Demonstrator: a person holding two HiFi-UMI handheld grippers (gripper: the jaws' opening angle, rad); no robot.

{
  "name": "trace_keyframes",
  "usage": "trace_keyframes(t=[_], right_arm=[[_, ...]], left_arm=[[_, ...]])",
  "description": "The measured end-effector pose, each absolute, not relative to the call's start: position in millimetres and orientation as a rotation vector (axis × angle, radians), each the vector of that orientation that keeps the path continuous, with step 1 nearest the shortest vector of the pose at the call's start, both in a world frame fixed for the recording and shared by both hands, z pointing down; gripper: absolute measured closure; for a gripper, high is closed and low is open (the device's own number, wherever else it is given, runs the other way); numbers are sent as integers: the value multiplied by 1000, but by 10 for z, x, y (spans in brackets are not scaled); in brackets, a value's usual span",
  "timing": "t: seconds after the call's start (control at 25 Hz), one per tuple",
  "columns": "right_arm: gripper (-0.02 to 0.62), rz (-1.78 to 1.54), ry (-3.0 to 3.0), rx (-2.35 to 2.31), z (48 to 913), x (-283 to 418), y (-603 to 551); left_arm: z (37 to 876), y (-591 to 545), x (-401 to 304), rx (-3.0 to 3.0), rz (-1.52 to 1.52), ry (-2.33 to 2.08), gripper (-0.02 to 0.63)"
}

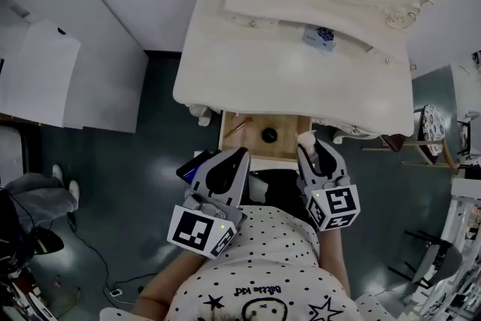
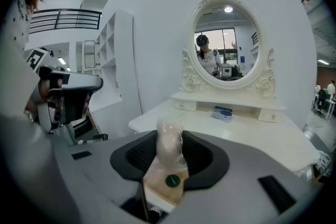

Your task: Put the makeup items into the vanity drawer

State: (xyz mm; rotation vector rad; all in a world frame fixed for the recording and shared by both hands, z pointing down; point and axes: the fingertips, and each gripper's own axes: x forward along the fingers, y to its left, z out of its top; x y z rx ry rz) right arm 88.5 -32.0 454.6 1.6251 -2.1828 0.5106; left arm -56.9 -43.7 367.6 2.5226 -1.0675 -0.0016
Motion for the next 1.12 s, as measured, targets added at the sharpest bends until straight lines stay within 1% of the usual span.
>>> trace_keyframes(t=[0.32,1.12], right_arm=[[443,597,-2168,1518,5048,960,-568],[445,708,-2018,1239,6286,1122,-792]], left_arm=[[3694,-459,-423,2556,55,-1039,597],[3735,-726,-612,2494,134,-1207,597]])
